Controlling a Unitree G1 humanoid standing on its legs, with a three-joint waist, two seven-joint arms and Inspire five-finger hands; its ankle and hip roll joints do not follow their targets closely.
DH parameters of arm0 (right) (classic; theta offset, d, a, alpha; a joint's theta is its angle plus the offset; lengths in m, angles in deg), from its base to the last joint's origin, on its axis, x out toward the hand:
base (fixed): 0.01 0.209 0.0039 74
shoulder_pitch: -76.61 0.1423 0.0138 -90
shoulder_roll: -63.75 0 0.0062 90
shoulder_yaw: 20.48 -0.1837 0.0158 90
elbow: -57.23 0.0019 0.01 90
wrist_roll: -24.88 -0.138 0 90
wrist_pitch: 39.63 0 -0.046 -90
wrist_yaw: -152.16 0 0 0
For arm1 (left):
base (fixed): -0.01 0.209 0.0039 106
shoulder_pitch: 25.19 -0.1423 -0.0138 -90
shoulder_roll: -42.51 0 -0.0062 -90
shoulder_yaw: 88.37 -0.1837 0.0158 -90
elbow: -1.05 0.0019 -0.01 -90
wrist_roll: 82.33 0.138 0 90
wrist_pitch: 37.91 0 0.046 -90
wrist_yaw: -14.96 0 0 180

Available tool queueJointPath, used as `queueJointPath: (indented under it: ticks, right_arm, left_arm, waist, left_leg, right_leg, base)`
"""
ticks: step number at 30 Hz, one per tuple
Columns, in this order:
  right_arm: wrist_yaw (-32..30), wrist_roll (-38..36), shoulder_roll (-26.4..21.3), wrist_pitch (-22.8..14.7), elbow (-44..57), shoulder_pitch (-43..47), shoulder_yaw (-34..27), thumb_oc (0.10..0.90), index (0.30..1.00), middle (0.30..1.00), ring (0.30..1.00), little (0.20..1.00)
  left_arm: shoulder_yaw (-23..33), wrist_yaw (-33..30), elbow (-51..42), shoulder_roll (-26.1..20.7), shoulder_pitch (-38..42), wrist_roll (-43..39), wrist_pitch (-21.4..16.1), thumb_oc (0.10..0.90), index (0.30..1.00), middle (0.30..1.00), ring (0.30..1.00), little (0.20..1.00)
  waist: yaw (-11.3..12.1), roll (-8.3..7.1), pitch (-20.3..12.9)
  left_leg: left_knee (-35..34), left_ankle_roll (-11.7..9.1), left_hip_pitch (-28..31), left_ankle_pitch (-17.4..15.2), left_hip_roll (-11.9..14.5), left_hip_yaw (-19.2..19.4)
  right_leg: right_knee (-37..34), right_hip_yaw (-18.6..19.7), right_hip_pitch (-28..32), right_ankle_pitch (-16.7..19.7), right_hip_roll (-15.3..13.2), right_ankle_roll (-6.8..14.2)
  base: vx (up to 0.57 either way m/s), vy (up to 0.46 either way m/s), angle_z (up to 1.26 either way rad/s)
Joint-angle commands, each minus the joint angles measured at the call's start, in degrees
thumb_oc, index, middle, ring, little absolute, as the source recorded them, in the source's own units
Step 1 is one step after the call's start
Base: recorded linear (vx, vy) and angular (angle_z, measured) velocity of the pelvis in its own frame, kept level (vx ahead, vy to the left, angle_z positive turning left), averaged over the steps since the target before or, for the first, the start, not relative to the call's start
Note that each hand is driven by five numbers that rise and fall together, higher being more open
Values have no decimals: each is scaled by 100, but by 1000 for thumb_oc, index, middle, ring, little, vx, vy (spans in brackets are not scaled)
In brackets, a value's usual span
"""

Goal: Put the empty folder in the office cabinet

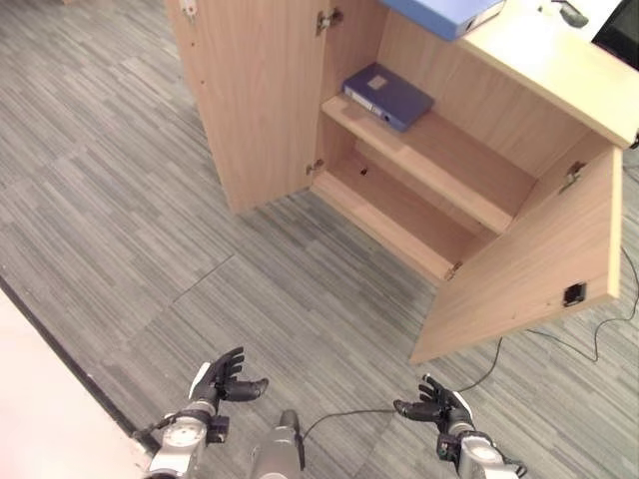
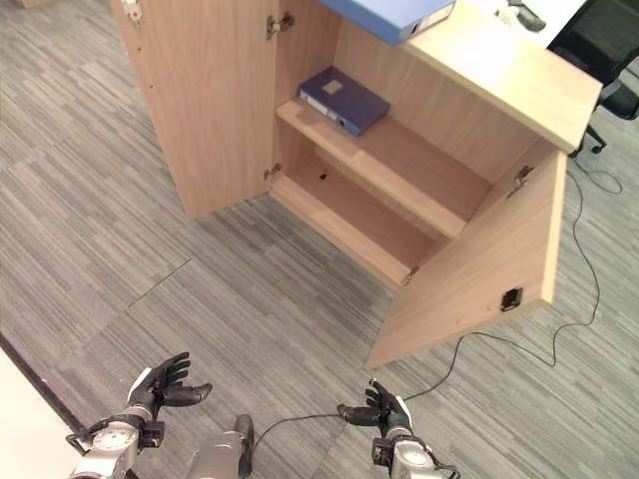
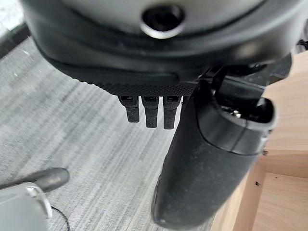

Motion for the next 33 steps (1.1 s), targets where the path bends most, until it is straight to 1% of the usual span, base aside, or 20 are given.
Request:
queueJointPath:
  ticks: [1, 2, 3, 4, 5, 6, 7, 8, 9, 10, 11, 12, 13, 14, 16, 18, 19, 22, 28, 33]
  right_arm:
    - [8, -160, -618, -301, 578, -304, -142, 800, 900, 900, 900, 900]
    - [26, -164, -620, -309, 603, -351, -156, 800, 900, 900, 900, 900]
    - [26, -164, -624, -308, 604, -351, -157, 800, 900, 900, 900, 900]
    - [34, -156, -622, -313, 647, -427, -183, 800, 900, 900, 900, 900]
    - [36, -134, -625, -311, 666, -472, -200, 800, 900, 900, 900, 900]
    - [36, -128, -627, -314, 672, -506, -218, 800, 900, 900, 900, 900]
    - [36, -128, -630, -313, 672, -503, -219, 800, 900, 900, 900, 900]
    - [23, -128, -625, -310, 682, -550, -254, 800, 900, 900, 900, 900]
    - [5, -169, -630, -317, 655, -600, -297, 800, 900, 900, 900, 900]
    - [5, -169, -624, -318, 654, -604, -296, 800, 900, 900, 900, 900]
    - [-5, -193, -642, -327, 592, -673, -322, 800, 900, 900, 900, 900]
    - [-5, -208, -657, -329, 556, -769, -323, 800, 900, 900, 900, 900]
    - [0, -217, -654, -332, 540, -853, -344, 800, 900, 900, 900, 900]
    - [3, -229, -688, -344, 490, -901, -352, 800, 900, 900, 900, 900]
    - [12, -205, -757, -320, 460, -890, -313, 800, 900, 900, 900, 900]
    - [25, -178, -785, -314, 486, -911, -290, 800, 900, 900, 900, 900]
    - [54, -95, -819, -287, 528, -954, -246, 800, 900, 900, 900, 900]
    - [80, -41, -842, -257, 598, -988, -204, 800, 900, 900, 900, 900]
    - [109, 26, -849, -237, 648, -1080, -135, 800, 900, 900, 900, 900]
    - [134, -10, -800, -218, 651, -1095, -89, 800, 900, 900, 900, 900]
  left_arm:
    - [66, 111, -482, 17, -170, -22, -268, 800, 900, 900, 900, 900]
    - [62, 122, -464, 29, -170, 8, -251, 800, 900, 900, 900, 900]
    - [62, 122, -464, 34, -168, 9, -251, 800, 900, 900, 900, 900]
    - [70, 135, -425, 55, -176, 51, -237, 800, 900, 900, 900, 900]
    - [67, 140, -409, 87, -188, 83, -229, 800, 900, 900, 900, 900]
    - [59, 141, -370, 110, -184, 135, -228, 800, 900, 900, 900, 900]
    - [60, 141, -369, 113, -182, 135, -228, 800, 900, 900, 900, 900]
    - [29, 140, -332, 129, -178, 193, -237, 800, 900, 900, 900, 900]
    - [-39, 163, -266, 130, -145, 247, -258, 800, 900, 900, 900, 900]
    - [-41, 163, -263, 124, -147, 246, -261, 800, 900, 900, 900, 900]
    - [-77, 193, -163, 139, -123, 301, -272, 800, 900, 900, 900, 900]
    - [-125, 195, -80, 153, -102, 403, -273, 800, 900, 900, 900, 900]
    - [-141, 216, -38, 173, -100, 430, -309, 800, 900, 900, 900, 900]
    - [-144, 218, -34, 253, -140, 443, -322, 800, 900, 900, 900, 900]
    - [-83, 193, 35, 332, -164, 391, -319, 800, 900, 900, 900, 900]
    - [-74, 203, 58, 365, -183, 376, -322, 800, 900, 900, 900, 900]
    - [-77, 214, 80, 400, -236, 423, -313, 800, 900, 900, 900, 900]
    - [-92, 204, 79, 436, -281, 480, -295, 800, 900, 900, 900, 900]
    - [-87, 207, -4, 502, -369, 436, -285, 800, 900, 900, 900, 900]
    - [-76, 211, -22, 515, -401, 422, -259, 800, 900, 900, 900, 900]
  waist:
    - [-109, 577, -226]
    - [-164, 684, -201]
    - [-148, 712, -215]
    - [-249, 800, -150]
    - [-339, 896, -73]
    - [-421, 974, 4]
    - [-417, 995, -3]
    - [-535, 997, 132]
    - [-596, 818, 126]
    - [-640, 811, 177]
    - [-752, 652, 128]
    - [-826, 560, 69]
    - [-805, 499, 5]
    - [-769, 493, -111]
    - [-764, 571, -277]
    - [-756, 588, -329]
    - [-739, 599, -367]
    - [-724, 598, -349]
    - [-705, 619, -361]
    - [-731, 696, -357]
  left_leg:
    - [-1294, -566, 353, 1104, 526, -465]
    - [-1391, -541, 530, 1115, 529, -532]
    - [-1396, -550, 514, 1127, 565, -530]
    - [-1467, -523, 753, 1114, 537, -638]
    - [-1530, -506, 956, 1113, 544, -715]
    - [-1580, -502, 1144, 1116, 547, -778]
    - [-1584, -509, 1132, 1126, 572, -780]
    - [-1626, -514, 1416, 1091, 478, -836]
    - [-1621, -568, 1537, 1022, 260, -833]
    - [-1624, -568, 1601, 1011, 243, -876]
    - [-1651, -653, 1748, 902, 45, -959]
    - [-1719, -733, 1933, 797, -77, -1050]
    - [-1735, -743, 1985, 748, -147, -1096]
    - [-1841, -795, 2097, 738, -189, -1131]
    - [-2220, -888, 2290, 851, -139, -1140]
    - [-2273, -919, 2349, 862, -118, -1142]
    - [-2320, -965, 2485, 865, -84, -1155]
    - [-2338, -1011, 2625, 849, -46, -1153]
    - [-2343, -1060, 2767, 823, -9, -1175]
    - [-2338, -1101, 2836, 811, 20, -1173]
  right_leg:
    - [1362, -407, 569, 54, 1635, -153]
    - [1820, -381, 329, -67, 1900, -152]
    - [1797, -376, 314, -36, 1934, -160]
    - [2274, -366, 30, -238, 2211, -139]
    - [2665, -394, -281, -387, 2429, -102]
    - [2888, -466, -592, -563, 2544, -116]
    - [2867, -473, -600, -538, 2566, -123]
    - [2484, -624, -798, -724, 2400, -208]
    - [1154, -743, -604, -962, 2112, -357]
    - [1132, -785, -510, -992, 2089, -354]
    - [-146, -697, -373, -1194, 2013, -483]
    - [-1035, -568, -99, -1237, 1991, -568]
    - [-1364, -581, 173, -1255, 1940, -595]
    - [-1721, -617, 443, -1195, 1888, -643]
    - [-2137, -653, 688, -1079, 1910, -674]
    - [-2263, -715, 816, -1068, 1899, -680]
    - [-2367, -750, 984, -1067, 1901, -711]
    - [-2436, -809, 1149, -1088, 1916, -741]
    - [-2508, -872, 1328, -1161, 1938, -774]
    - [-2515, -844, 1399, -1224, 1968, -824]
  base:
    - [119, 410, 42]
    - [117, 409, 31]
    - [122, 133, 19]
    - [137, 101, 45]
    - [218, 142, 33]
    - [130, 81, 19]
    - [202, 79, 43]
    - [288, 11, 50]
    - [302, 12, 86]
    - [327, -83, 105]
    - [323, -93, 102]
    - [361, -111, 59]
    - [263, -94, 28]
    - [138, -76, 52]
    - [165, -82, 74]
    - [134, -63, 34]
    - [109, -57, 7]
    - [80, -60, 3]
    - [38, -44, -19]
    - [43, -44, 2]
